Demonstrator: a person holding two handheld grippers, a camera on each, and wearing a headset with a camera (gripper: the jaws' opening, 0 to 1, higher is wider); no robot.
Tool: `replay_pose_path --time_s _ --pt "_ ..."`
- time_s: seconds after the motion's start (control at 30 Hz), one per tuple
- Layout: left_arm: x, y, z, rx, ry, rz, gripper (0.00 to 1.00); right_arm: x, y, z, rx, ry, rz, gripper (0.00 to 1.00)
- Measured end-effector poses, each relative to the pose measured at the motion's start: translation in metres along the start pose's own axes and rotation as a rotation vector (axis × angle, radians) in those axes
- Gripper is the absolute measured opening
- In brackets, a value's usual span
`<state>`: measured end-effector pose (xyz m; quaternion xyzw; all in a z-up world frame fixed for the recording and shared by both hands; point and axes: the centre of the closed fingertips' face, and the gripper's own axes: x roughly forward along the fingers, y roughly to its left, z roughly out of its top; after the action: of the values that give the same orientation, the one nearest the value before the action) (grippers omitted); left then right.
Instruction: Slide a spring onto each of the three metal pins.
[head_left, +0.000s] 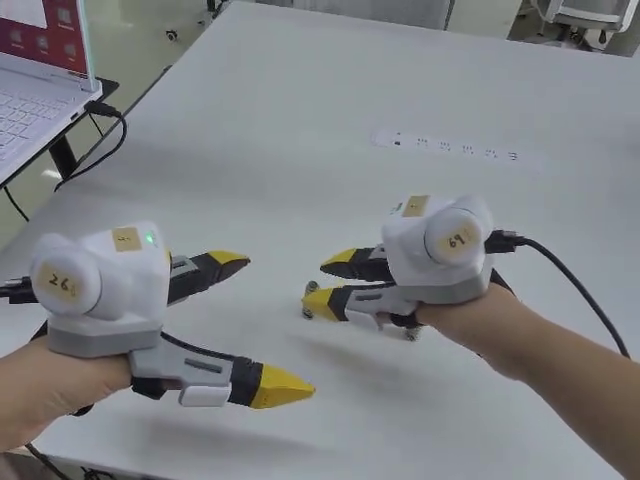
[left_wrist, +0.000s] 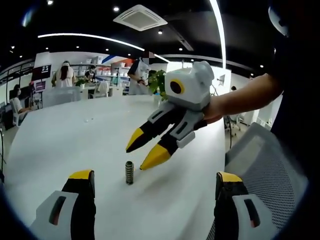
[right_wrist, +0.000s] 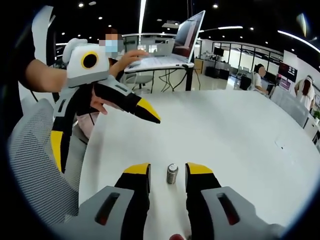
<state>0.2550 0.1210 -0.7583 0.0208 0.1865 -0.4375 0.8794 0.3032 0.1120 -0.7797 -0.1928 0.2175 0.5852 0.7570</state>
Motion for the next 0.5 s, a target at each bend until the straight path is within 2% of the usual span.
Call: replay_pose_path --time_s 0.1,0.2,0.37,0.5 --pt "0.001 -0.001 0.001 0.005 0.003 0.000 0.98 -0.010 0.000 0.003 0.043 -0.033 -0.004 0.29" --pt "0.004 -0.003 0.004 0.004 -0.001 -0.004 0.98 -0.021 -0.001 0.002 0.044 -0.048 -0.019 0.33" --pt "0.008 -0.007 0.005 0.011 0.003 -0.013 0.98 -0.039 -0.003 -0.002 0.064 -0.070 -0.042 0.40" --pt "0.009 -0.008 0.007 0.015 0.003 -0.017 0.98 -0.051 0.002 -0.009 0.092 -0.084 -0.044 0.48"
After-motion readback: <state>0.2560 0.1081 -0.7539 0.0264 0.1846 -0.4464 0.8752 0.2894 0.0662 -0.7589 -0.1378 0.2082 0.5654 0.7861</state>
